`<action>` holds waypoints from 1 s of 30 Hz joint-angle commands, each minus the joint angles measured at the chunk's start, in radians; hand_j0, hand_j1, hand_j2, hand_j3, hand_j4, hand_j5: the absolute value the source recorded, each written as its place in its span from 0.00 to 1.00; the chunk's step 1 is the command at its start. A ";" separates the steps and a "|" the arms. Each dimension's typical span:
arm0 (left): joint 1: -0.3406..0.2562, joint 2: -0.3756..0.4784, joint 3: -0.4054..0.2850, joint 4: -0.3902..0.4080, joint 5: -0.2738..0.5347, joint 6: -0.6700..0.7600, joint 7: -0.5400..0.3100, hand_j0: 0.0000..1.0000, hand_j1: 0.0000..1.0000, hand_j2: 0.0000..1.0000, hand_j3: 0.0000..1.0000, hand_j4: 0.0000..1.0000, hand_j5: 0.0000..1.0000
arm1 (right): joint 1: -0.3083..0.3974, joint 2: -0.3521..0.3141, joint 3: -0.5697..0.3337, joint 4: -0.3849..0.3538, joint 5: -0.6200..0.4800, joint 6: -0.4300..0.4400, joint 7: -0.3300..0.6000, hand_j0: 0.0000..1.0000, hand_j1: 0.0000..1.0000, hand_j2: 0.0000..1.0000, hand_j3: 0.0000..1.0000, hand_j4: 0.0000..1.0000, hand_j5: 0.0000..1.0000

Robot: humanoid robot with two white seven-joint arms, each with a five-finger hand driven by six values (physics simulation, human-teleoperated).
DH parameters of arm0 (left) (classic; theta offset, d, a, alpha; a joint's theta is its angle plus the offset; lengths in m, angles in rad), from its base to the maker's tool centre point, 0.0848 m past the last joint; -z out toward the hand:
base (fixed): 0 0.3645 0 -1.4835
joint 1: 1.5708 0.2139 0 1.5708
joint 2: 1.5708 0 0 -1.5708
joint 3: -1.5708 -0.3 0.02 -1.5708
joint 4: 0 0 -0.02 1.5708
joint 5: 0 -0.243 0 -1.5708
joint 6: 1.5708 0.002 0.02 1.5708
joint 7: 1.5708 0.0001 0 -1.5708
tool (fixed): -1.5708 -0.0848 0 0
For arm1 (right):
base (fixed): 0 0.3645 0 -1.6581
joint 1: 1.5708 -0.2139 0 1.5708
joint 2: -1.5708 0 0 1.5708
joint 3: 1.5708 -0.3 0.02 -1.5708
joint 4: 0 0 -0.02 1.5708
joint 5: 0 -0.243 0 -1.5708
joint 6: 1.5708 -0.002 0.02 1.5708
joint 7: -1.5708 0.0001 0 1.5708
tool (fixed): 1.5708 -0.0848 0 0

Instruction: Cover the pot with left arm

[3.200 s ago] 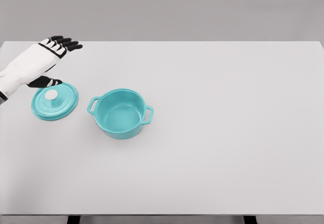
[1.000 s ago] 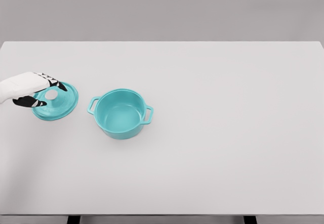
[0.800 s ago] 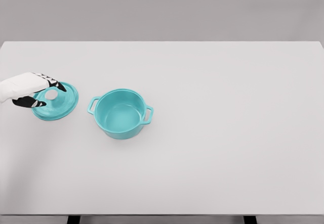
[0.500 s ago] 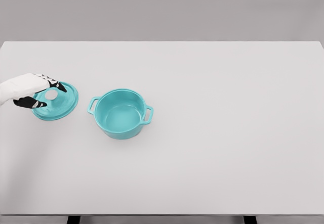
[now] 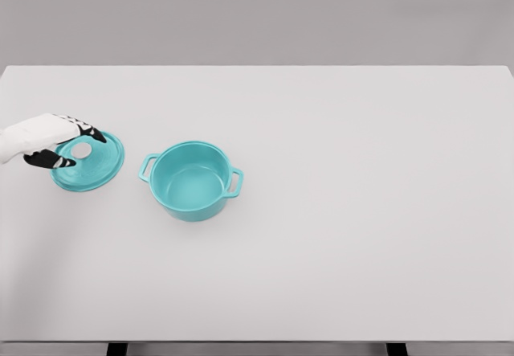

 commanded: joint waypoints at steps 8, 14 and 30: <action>0.000 -0.011 0.001 0.022 -0.009 0.003 0.000 0.73 0.73 0.73 0.73 0.73 0.73 | 0.000 0.000 0.000 0.000 0.000 0.000 0.000 1.00 1.00 1.00 1.00 1.00 1.00; 0.000 -0.012 0.001 0.019 -0.009 0.003 0.000 0.64 0.64 0.64 0.64 0.64 0.64 | 0.000 0.000 0.000 -0.001 0.000 0.000 0.000 1.00 1.00 1.00 1.00 1.00 1.00; 0.000 -0.011 0.003 0.013 0.002 0.003 0.000 0.55 0.55 0.55 0.55 0.55 0.55 | 0.000 0.000 0.000 -0.001 0.000 0.000 0.000 1.00 1.00 1.00 1.00 1.00 1.00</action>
